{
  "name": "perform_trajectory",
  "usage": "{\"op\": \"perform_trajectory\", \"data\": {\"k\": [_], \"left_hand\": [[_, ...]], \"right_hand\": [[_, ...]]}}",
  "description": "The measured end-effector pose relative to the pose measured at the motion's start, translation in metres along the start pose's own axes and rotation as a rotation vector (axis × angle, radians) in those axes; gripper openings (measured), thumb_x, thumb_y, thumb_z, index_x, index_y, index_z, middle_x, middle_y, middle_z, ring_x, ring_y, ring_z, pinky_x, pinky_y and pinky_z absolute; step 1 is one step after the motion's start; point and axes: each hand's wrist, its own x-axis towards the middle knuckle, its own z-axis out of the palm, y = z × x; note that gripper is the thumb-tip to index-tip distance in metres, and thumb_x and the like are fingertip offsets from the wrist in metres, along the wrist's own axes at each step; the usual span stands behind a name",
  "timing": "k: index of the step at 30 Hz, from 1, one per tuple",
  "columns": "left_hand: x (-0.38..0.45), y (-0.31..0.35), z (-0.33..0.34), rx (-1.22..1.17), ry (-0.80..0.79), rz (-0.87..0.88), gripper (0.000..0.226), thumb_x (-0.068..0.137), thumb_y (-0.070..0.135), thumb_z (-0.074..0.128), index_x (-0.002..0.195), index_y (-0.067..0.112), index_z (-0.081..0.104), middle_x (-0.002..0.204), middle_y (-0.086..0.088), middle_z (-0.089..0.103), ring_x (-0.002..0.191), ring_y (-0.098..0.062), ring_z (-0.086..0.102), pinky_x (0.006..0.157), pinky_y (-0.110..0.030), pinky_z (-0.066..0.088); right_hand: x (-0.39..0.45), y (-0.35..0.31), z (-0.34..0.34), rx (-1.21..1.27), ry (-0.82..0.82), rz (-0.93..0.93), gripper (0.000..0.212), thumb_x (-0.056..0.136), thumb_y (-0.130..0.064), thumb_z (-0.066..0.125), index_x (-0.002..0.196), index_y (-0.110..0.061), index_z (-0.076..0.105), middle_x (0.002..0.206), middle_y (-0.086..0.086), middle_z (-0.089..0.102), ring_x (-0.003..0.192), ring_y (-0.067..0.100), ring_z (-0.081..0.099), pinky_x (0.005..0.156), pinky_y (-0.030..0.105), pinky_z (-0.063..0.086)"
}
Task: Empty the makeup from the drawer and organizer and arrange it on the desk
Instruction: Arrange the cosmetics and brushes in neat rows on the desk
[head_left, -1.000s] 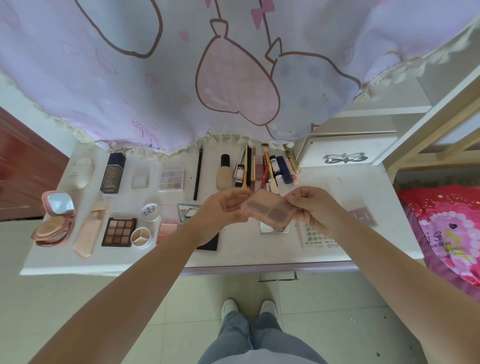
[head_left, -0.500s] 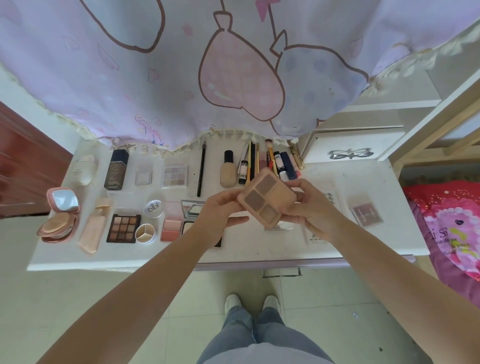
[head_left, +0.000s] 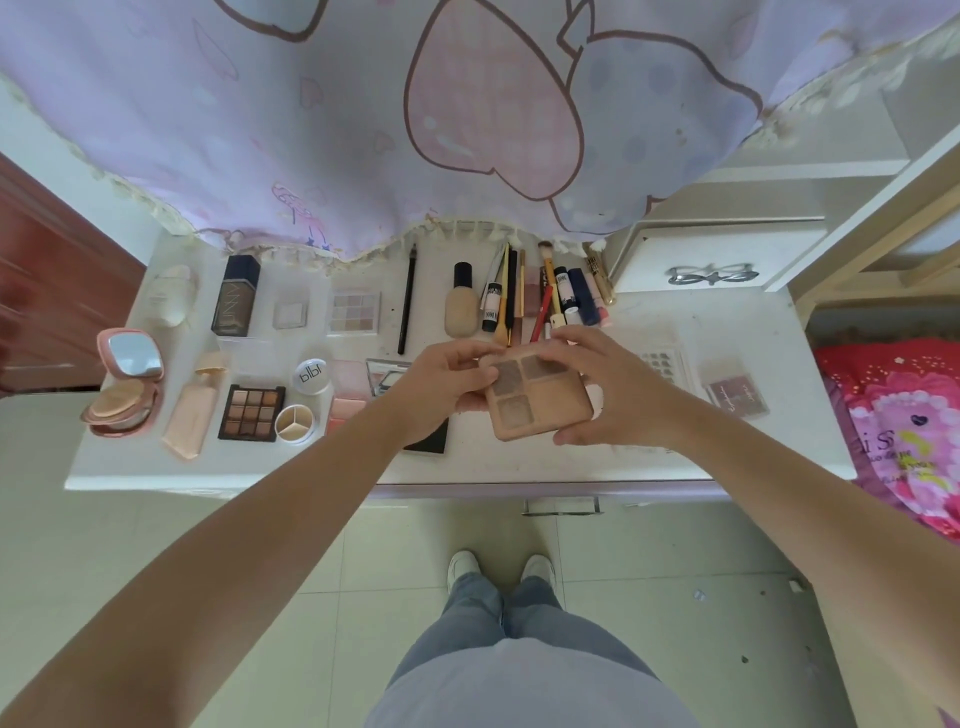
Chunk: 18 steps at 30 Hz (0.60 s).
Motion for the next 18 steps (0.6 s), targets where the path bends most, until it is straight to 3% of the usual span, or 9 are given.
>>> {"op": "perform_trajectory", "data": {"k": [4, 6, 8, 11, 14, 18], "left_hand": [[-0.004, -0.002, 0.001, 0.196, 0.000, 0.061, 0.050, 0.087, -0.001, 0.052, 0.135, 0.006, 0.038, 0.102, 0.007, 0.057, 0.087, -0.003, 0.060, 0.076, -0.018, 0.053], [-0.007, -0.007, 0.000, 0.282, -0.056, 0.061, 0.073, 0.078, -0.001, 0.065, 0.140, 0.014, 0.028, 0.121, 0.005, 0.051, 0.107, -0.008, 0.055, 0.086, -0.019, 0.049], [-0.009, -0.014, 0.000, 0.351, -0.102, 0.081, 0.092, 0.069, -0.004, 0.073, 0.143, 0.014, 0.022, 0.132, 0.004, 0.042, 0.120, -0.009, 0.045, 0.092, -0.011, 0.044], [-0.011, -0.019, -0.001, 0.373, -0.054, 0.125, 0.085, 0.067, -0.004, 0.075, 0.137, 0.014, 0.030, 0.125, 0.006, 0.044, 0.111, -0.003, 0.048, 0.087, -0.003, 0.043], [-0.010, -0.023, -0.002, 0.323, 0.008, 0.150, 0.066, 0.068, -0.007, 0.073, 0.118, 0.022, 0.040, 0.116, 0.003, 0.050, 0.104, -0.006, 0.053, 0.086, -0.012, 0.048], [-0.008, -0.027, -0.004, 0.271, 0.004, 0.160, 0.060, 0.067, -0.007, 0.073, 0.109, 0.027, 0.046, 0.107, 0.011, 0.056, 0.099, -0.001, 0.056, 0.088, -0.017, 0.049]], "right_hand": [[0.002, 0.002, 0.003, 0.082, 0.068, 0.040, 0.073, 0.063, -0.018, 0.081, 0.127, -0.019, 0.045, 0.116, -0.011, 0.033, 0.101, -0.002, 0.035, 0.076, -0.006, 0.035], [0.003, 0.002, 0.007, 0.172, 0.108, 0.107, 0.068, 0.063, -0.016, 0.081, 0.122, -0.016, 0.046, 0.115, -0.007, 0.038, 0.103, 0.003, 0.040, 0.084, 0.004, 0.041], [0.003, 0.001, 0.011, 0.251, 0.103, 0.189, 0.065, 0.065, -0.016, 0.080, 0.120, -0.014, 0.045, 0.116, -0.003, 0.041, 0.104, 0.007, 0.043, 0.089, 0.017, 0.042], [0.001, 0.000, 0.014, 0.319, 0.055, 0.239, 0.062, 0.067, -0.015, 0.078, 0.119, -0.015, 0.043, 0.116, -0.003, 0.040, 0.105, 0.010, 0.044, 0.089, 0.020, 0.041], [0.000, -0.001, 0.014, 0.385, 0.036, 0.232, 0.054, 0.069, -0.014, 0.076, 0.109, -0.023, 0.041, 0.117, -0.003, 0.038, 0.105, 0.010, 0.045, 0.080, 0.013, 0.044], [-0.002, -0.002, 0.017, 0.405, 0.028, 0.205, 0.049, 0.072, -0.009, 0.074, 0.104, -0.026, 0.041, 0.114, -0.004, 0.037, 0.104, 0.009, 0.045, 0.072, 0.008, 0.046]]}}
